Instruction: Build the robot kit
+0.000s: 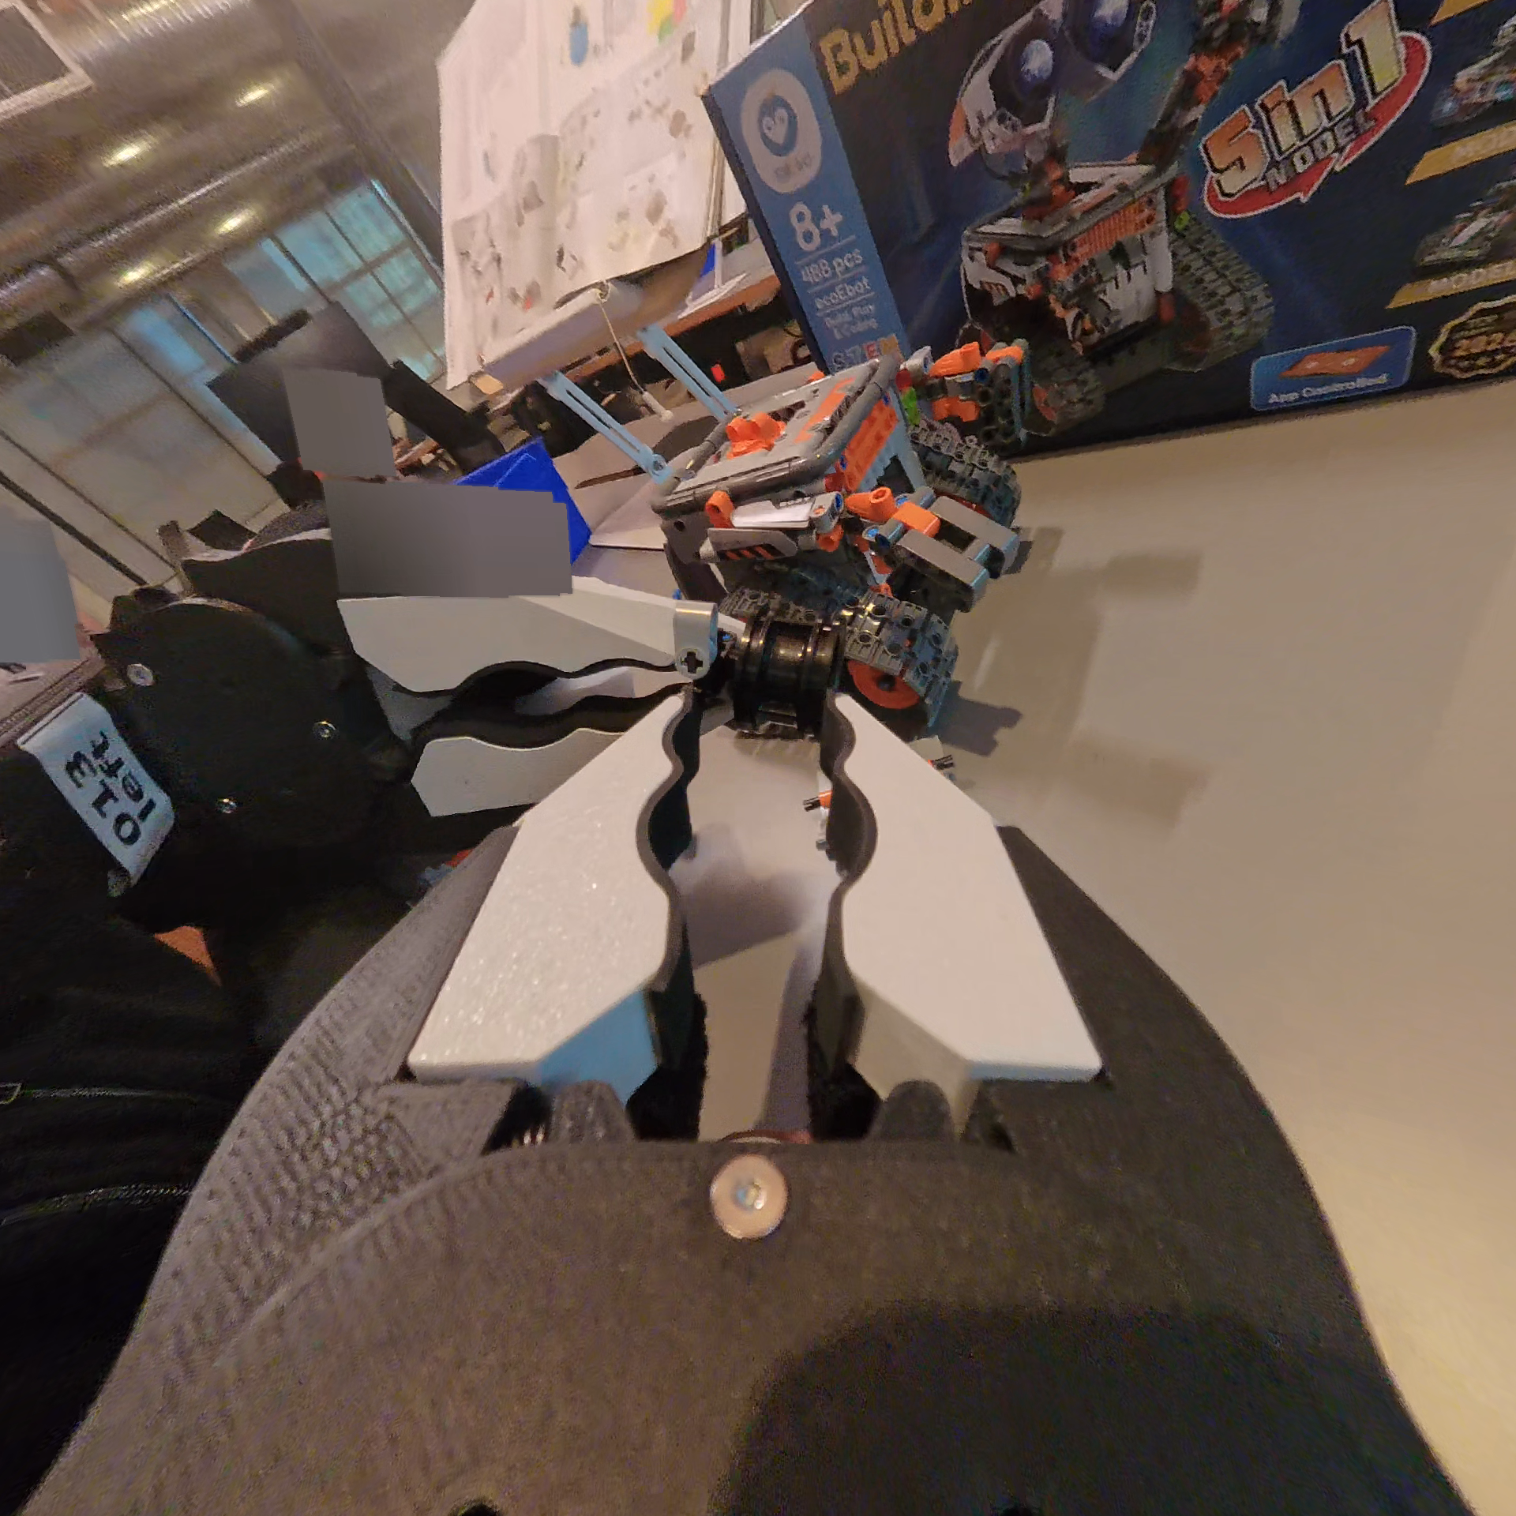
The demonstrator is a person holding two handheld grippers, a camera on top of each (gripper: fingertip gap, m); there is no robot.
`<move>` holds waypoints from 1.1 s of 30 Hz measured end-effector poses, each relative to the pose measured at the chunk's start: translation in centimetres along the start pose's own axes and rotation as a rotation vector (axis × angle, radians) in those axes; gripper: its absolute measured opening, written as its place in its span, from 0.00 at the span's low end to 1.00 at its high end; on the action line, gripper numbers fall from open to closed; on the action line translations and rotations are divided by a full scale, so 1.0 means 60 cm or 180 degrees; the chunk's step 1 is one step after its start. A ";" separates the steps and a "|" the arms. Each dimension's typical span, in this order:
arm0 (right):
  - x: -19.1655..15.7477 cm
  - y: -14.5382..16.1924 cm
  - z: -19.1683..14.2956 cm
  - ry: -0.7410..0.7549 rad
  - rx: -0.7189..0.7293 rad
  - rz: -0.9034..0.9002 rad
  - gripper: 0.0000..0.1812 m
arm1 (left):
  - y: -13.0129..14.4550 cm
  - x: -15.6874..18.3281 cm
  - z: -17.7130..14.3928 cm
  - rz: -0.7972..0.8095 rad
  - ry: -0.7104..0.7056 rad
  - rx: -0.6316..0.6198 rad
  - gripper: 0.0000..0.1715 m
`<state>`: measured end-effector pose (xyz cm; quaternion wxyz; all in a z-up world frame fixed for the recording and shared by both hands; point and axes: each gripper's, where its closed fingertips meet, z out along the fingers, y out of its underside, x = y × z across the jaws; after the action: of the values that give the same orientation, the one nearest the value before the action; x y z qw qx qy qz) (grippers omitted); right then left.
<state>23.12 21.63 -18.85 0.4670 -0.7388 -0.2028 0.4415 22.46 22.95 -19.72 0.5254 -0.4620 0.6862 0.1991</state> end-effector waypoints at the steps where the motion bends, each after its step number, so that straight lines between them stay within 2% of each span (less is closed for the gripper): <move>1: 0.001 0.002 0.001 0.0037 -0.0013 -0.0020 0.15 | 0.001 0.003 0.001 -0.0032 0.0044 -0.0017 0.02; 5: -0.006 0.001 0.000 0.0044 0.0018 -0.0218 0.16 | -0.002 0.008 -0.004 -0.0291 0.0333 0.0115 0.03; 8: -0.015 -0.012 -0.008 -0.0054 0.0109 -0.0315 0.27 | -0.012 0.012 -0.011 -0.0875 0.0798 0.0412 0.02; 10: -0.016 -0.015 -0.017 0.0006 0.0080 -0.0594 0.28 | -0.021 0.018 -0.017 -0.1349 0.1215 0.0637 0.03; 13: -0.021 -0.011 -0.029 0.0007 -0.0095 -0.1201 0.28 | -0.037 0.015 -0.033 -0.1974 0.1774 0.1004 0.02; 17: -0.029 -0.003 -0.030 -0.0056 -0.0301 -0.1708 0.23 | -0.055 0.024 -0.053 -0.2459 0.2434 0.1278 0.03; 19: -0.039 0.003 -0.025 -0.0154 -0.0379 -0.1794 0.17 | -0.063 0.029 -0.058 -0.2644 0.2659 0.1368 0.03; 23: -0.044 -0.006 -0.028 -0.0370 -0.0251 -0.1438 0.16 | -0.070 0.014 -0.066 -0.3143 0.2986 0.1707 0.03; 27: -0.042 -0.018 -0.033 -0.0510 -0.0069 -0.0923 0.16 | -0.072 -0.004 -0.063 -0.3070 0.2633 0.1959 0.03; 30: -0.037 -0.030 -0.038 -0.0631 0.0118 -0.0483 0.15 | -0.062 -0.029 -0.053 -0.2658 0.1778 0.1966 0.11; 33: -0.032 -0.032 -0.041 -0.0765 0.0211 -0.0140 0.15 | -0.061 -0.039 -0.051 -0.1950 0.1045 0.1819 0.13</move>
<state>24.38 19.94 -15.86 0.4731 -0.6601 -0.2588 0.5230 23.93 19.81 -15.72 0.5508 -0.5057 0.6194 -0.2391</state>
